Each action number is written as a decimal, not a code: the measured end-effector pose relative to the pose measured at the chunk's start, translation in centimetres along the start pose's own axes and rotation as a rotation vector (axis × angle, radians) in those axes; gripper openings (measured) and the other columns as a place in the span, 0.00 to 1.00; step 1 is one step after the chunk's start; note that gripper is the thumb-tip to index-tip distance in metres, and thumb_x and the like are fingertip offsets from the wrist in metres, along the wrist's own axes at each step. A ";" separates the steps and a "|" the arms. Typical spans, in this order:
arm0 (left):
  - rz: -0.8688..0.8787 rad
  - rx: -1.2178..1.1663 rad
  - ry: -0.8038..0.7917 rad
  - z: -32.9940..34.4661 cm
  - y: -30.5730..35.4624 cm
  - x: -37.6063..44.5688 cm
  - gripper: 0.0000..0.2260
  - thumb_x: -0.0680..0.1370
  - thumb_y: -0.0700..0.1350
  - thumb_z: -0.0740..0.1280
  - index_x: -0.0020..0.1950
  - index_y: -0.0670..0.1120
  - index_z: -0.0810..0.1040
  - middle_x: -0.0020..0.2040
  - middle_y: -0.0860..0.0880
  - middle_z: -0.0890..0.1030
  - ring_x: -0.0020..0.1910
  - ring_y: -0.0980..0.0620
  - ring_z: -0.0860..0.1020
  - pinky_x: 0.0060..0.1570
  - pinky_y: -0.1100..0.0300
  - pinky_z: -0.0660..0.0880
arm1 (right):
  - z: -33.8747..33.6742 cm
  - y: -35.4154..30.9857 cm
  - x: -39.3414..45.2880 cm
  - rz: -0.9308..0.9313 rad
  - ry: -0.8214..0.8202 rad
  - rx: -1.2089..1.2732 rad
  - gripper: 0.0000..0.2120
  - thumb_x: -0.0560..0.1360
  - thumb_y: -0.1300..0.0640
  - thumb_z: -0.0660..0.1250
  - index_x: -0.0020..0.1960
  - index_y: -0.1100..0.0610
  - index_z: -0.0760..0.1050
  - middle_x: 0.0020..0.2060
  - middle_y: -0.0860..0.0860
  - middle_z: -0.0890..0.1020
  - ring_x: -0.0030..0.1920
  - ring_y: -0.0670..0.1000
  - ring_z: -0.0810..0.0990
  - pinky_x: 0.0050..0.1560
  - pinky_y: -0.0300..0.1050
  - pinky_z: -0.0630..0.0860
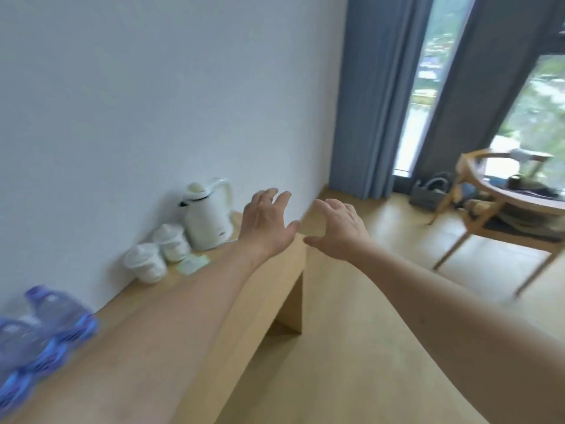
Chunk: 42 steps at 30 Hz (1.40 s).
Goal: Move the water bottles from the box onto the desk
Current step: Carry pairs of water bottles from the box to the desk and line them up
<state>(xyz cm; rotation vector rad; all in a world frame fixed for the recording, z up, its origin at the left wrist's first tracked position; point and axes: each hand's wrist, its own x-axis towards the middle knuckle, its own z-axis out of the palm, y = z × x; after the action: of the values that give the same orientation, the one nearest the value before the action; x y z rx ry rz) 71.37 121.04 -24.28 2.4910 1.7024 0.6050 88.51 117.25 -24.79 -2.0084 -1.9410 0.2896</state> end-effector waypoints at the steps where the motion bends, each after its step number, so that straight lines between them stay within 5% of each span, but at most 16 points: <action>1: 0.053 -0.008 -0.012 1.2 3.4 0.9 0.30 0.77 0.58 0.68 0.76 0.49 0.67 0.76 0.43 0.67 0.76 0.44 0.60 0.72 0.49 0.61 | -1.5 3.1 -0.8 0.038 0.024 -0.021 0.42 0.71 0.38 0.73 0.79 0.47 0.58 0.76 0.52 0.65 0.75 0.58 0.62 0.72 0.53 0.65; 12: 0.484 -0.086 -0.163 14.0 39.9 6.1 0.31 0.77 0.60 0.67 0.77 0.51 0.66 0.77 0.47 0.66 0.77 0.45 0.60 0.74 0.46 0.61 | -15.8 35.9 -13.9 0.517 0.166 -0.134 0.44 0.70 0.36 0.73 0.79 0.46 0.58 0.78 0.54 0.63 0.77 0.58 0.61 0.74 0.56 0.64; 25: 0.960 -0.184 -0.298 26.9 72.4 7.0 0.32 0.76 0.63 0.66 0.78 0.54 0.64 0.78 0.47 0.65 0.77 0.45 0.60 0.72 0.45 0.62 | -23.2 61.3 -27.6 1.051 0.285 -0.187 0.44 0.69 0.35 0.71 0.79 0.43 0.56 0.79 0.52 0.62 0.77 0.58 0.59 0.74 0.56 0.61; 42: 1.275 -0.227 -0.471 43.8 111.3 17.6 0.34 0.73 0.64 0.66 0.77 0.57 0.61 0.79 0.46 0.61 0.77 0.41 0.57 0.71 0.41 0.61 | -37.7 93.8 -30.4 1.454 0.370 -0.093 0.42 0.71 0.38 0.72 0.80 0.43 0.57 0.80 0.50 0.59 0.78 0.57 0.57 0.75 0.55 0.60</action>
<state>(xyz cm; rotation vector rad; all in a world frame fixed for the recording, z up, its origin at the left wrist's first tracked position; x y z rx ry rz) 190.51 101.28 -29.64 2.9002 -0.2250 0.1546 187.93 81.93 -27.42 -2.8613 -0.0244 0.1059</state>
